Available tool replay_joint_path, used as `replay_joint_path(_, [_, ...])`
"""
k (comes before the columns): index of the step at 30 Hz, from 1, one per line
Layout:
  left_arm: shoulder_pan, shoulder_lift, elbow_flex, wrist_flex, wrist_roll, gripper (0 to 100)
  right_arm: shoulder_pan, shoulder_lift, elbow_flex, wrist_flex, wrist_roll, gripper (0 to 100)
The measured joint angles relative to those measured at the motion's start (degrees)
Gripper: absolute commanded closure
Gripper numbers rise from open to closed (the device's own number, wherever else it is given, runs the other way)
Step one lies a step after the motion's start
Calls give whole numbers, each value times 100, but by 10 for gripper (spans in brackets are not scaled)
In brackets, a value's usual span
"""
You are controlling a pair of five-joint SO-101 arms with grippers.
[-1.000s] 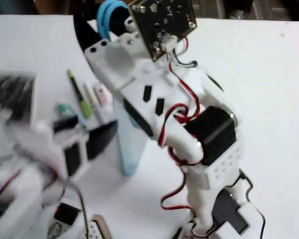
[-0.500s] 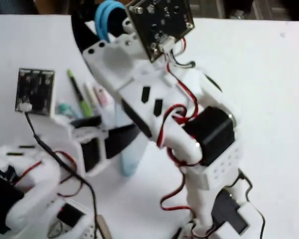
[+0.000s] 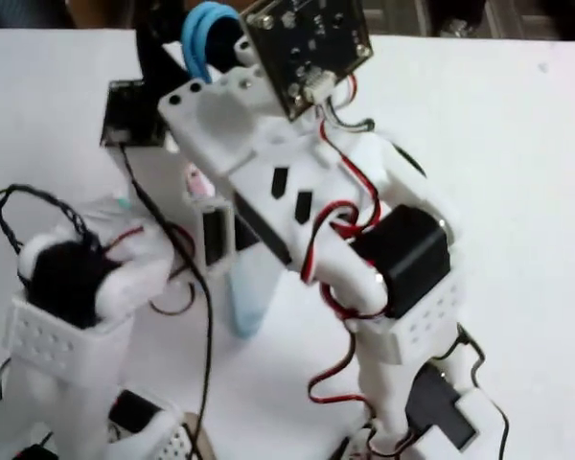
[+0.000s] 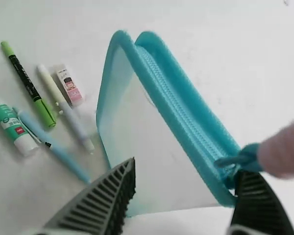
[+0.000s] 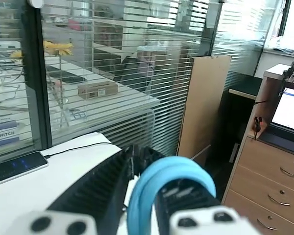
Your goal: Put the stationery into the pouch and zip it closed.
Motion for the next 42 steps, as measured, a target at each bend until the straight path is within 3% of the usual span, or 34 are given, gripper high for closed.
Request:
replay_joint_path(5, [0,62,-18,123,-343,679,35,9,0,0,0,982])
replay_joint_path(10, [9,62,-35,352,-800,685,607,9,9,-290,0,982])
replay_joint_path(17, [62,53,-70,457,-958,841,1688,246,35,-686,0,982])
replay_joint_path(22, [70,26,-105,448,-1099,854,2171,598,35,-686,0,982])
replay_joint_path(28, [281,-607,-97,457,-1749,863,2699,1125,35,-826,0,982])
replay_joint_path(36, [738,-1503,114,791,-2822,957,3508,1477,26,-1266,0,982])
replay_joint_path(42, [747,-1626,404,791,-3007,976,3675,1477,18,-835,44,971])
